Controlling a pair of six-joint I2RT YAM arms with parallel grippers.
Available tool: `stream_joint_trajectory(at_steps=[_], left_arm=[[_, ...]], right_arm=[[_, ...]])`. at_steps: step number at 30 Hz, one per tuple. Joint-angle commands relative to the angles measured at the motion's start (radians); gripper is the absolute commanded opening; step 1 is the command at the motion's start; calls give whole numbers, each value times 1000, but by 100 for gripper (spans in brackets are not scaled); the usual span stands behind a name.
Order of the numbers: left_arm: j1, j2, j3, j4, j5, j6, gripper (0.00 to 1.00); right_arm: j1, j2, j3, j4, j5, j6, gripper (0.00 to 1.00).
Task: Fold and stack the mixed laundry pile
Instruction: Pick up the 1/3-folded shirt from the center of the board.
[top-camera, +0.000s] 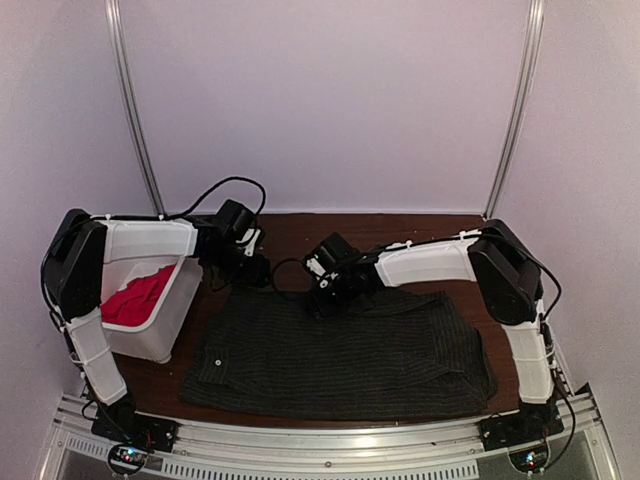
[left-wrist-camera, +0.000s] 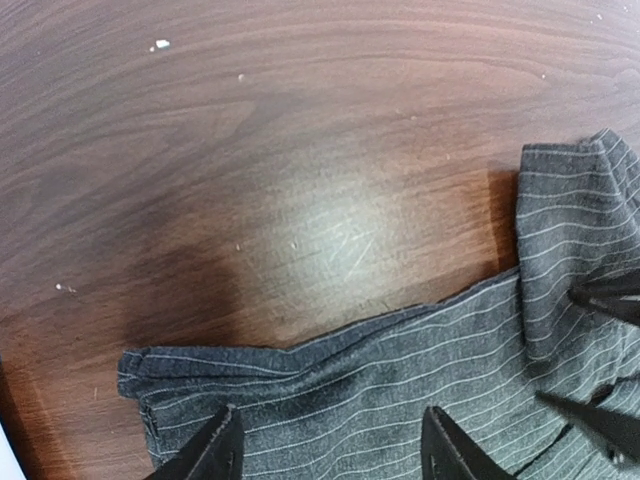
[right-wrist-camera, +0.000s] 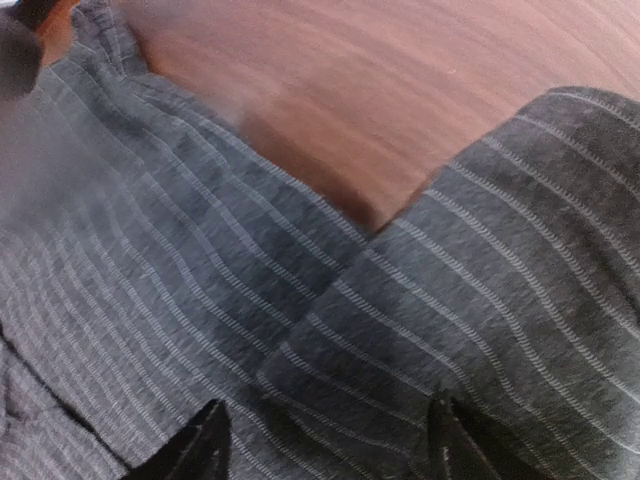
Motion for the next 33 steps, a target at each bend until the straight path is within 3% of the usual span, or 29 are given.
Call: stream_joint_trajectory(at_steps=[1,8,16,23,28,33], left_arm=[[6,-24,-25,36,0,-10,61],[6,-7,-28,45,-10,-3,61],[8,-39,-51,84,-80,46,61],[19,-97,-131,185,-109,75,61],[20,-90,-141,190,-130,112,62],[27,-39,-97,117,-111,124,61]], right_arm=[[7,13,57,-84,218,-19,62],[0,-51,75,-95,336,-83,2],[-112,-317,-58,-17,247,-149,0],[-306,-489,-162,35,116,-149,0],[-477,-483,-198,118,-9,-157,0],[-573,-367,-107,124,-95,-162,0]])
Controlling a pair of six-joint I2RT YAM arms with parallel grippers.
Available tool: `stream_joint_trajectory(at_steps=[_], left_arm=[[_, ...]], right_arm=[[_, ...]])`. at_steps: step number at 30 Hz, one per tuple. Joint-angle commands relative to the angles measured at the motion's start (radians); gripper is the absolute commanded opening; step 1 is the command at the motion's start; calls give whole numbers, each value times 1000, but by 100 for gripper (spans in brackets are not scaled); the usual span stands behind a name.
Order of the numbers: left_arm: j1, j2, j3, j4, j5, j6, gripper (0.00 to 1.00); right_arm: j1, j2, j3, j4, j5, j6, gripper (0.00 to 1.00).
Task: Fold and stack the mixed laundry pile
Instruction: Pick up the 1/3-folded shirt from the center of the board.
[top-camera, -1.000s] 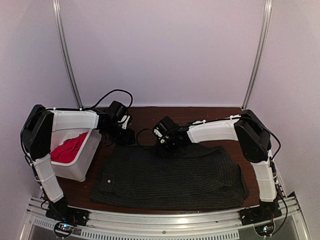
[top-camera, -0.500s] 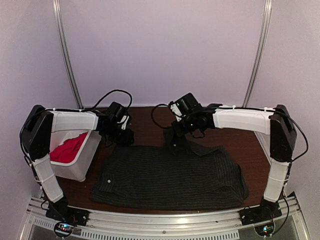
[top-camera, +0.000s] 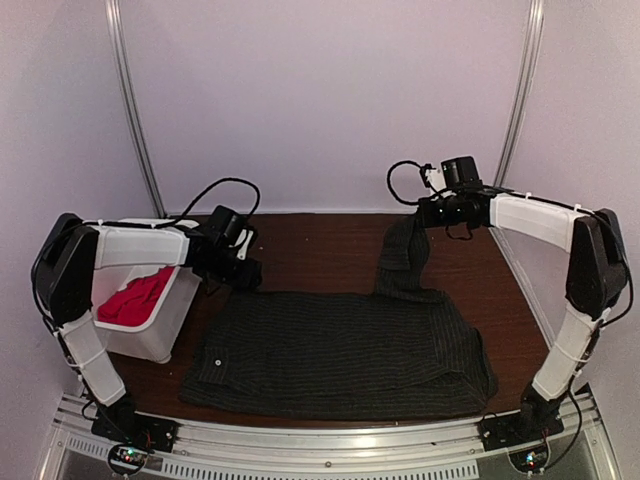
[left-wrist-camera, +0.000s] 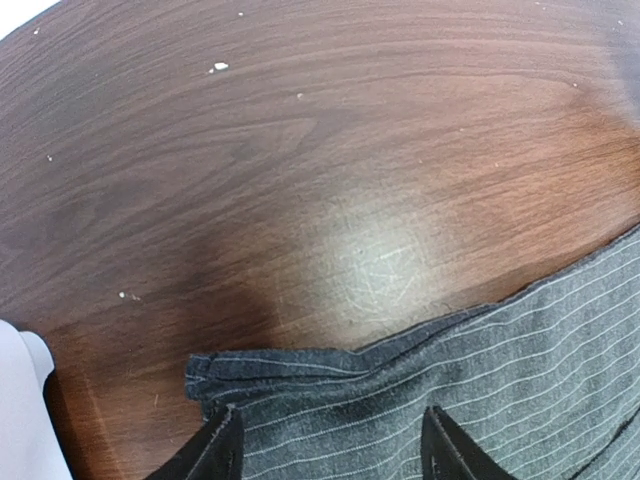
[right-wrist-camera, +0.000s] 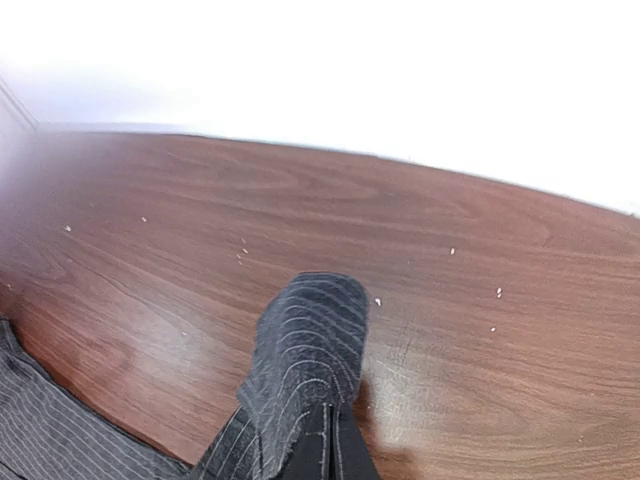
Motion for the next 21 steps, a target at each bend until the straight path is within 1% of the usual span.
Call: stream_joint_trajectory(at_steps=[1,3,7,11,14,17,21], left_arm=[[14,32,27,-2,7,29,61],[16,34,21,1,10,24,61],[18,53,31,-10,4,45,60],[34,76,42,-20,9,37,58],[53,83,39,-22,0,30,58],[65,95,51,-45,-44,36,55],[67,103,73,-57,-37,104,49]], right_arm=[[-63,93,92,44,-137,-4,0],[-82,122,152,57,-157,0,0],[-99,214,335,0,-169,-11,0],[-108,294,457,-43,-150,-11,0],[-119,324,501,-34,-162,15,0],[-120,346,531,-38,-180,32,0],[-120,360,545,-44,-197,36,0]])
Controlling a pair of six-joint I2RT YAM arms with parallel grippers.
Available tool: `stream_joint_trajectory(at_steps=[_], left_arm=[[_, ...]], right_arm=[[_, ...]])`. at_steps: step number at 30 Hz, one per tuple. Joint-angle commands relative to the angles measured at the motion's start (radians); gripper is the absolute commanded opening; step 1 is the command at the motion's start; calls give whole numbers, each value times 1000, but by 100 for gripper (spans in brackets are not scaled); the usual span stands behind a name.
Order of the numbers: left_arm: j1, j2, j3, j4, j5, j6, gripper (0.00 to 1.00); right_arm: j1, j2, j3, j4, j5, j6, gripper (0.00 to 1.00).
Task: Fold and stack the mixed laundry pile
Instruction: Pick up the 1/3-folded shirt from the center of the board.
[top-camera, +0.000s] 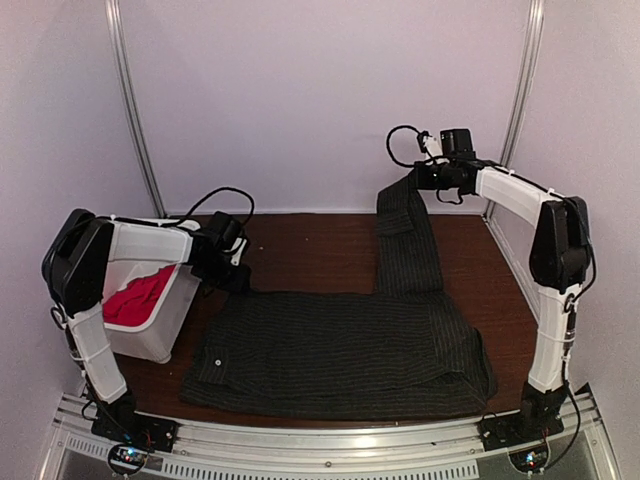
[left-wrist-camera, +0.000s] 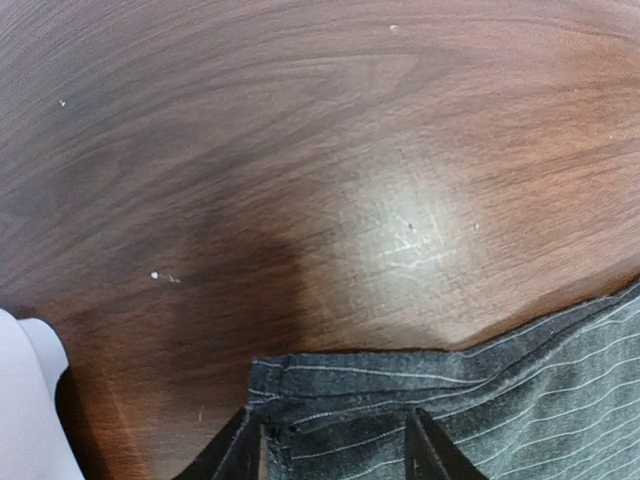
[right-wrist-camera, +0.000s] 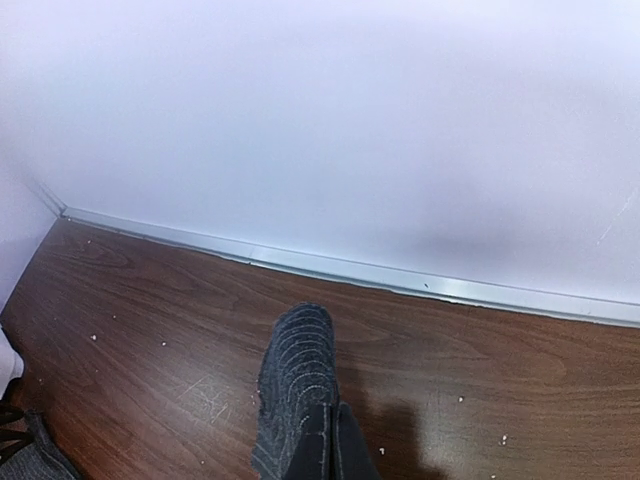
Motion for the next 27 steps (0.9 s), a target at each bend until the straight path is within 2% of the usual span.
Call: stream_joint_trajectory(at_steps=[1,6,9,16,21,27], left_arm=[[8,17,60,-23,-15,90,48],[7,21,108,-77,57,301,43],[7,35,160,-161,40,449,41],[8,40,188,-197,121,719,43],[9,128,257,-243,162,810,44],[13,141,258,-226,183,888,42]], right_arm=[[-8,28,42,-21,-36,18,0],[-8,37,45,-31,-42,12,0],[-11,44,57,-36,-38,7,0],[-42,102,131,-41,-61,31,0],[-51,160,204,-49,-83,46,0],[-51,233,290,-56,-104,61,0]])
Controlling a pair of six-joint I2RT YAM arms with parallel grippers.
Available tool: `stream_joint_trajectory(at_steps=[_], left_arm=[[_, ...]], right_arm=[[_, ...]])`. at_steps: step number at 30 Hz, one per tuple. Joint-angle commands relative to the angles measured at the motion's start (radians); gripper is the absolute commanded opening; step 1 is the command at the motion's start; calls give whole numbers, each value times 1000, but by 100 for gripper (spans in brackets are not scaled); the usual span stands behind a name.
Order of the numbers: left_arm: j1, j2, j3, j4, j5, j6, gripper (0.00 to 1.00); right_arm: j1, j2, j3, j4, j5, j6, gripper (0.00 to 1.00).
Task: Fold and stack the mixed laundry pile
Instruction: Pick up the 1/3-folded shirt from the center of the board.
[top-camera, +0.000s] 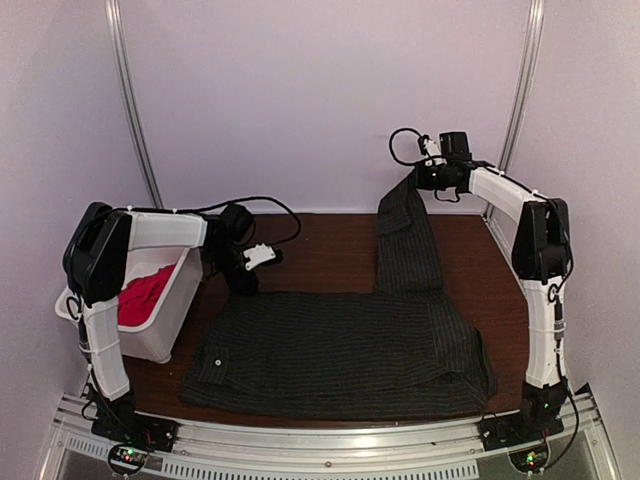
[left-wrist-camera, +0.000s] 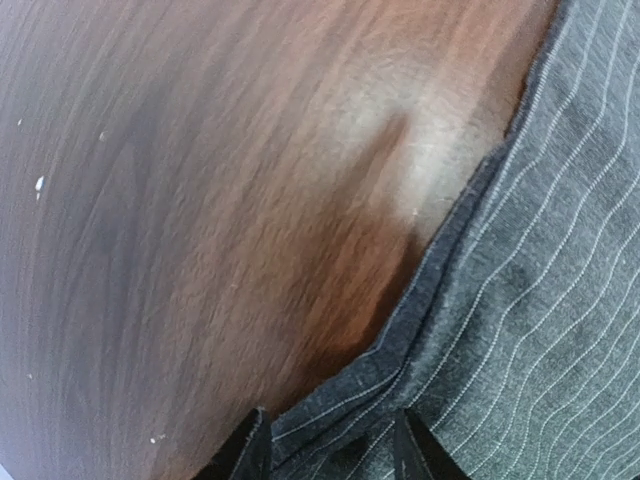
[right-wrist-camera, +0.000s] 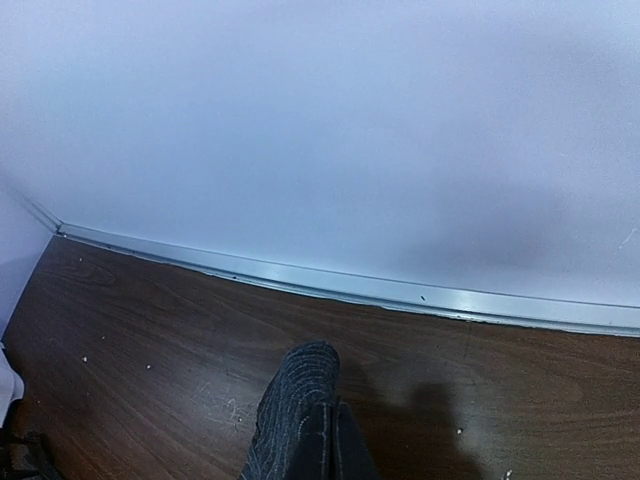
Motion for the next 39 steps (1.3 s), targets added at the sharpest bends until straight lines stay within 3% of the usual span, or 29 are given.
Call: stream_joint_trajectory(at_steps=[1,4,8,19,22,30,39], left_arm=[[11,1,20,4,37,110,41],[16,3,25,2,31,136,37],[20,21,49,-6,4,151,22],[21,47,71,-47,12,166,4],[21,46,72,-55,24,161,0],[21,5,81,-42,40,90,0],[-6,-160,-34,-29,-18,48,0]], right_arm=[[-3,50,81,0,-31,24,0],[-2,85,130,-2,-40,36,0],[-2,129,211,-8,-47,57,0],[1,125,282,-15,-93,112,0],[3,73,236,-12,-106,113,0],[16,-59,90,-30,-132,98,0],[40,-369,-254,37,-122,111,0]])
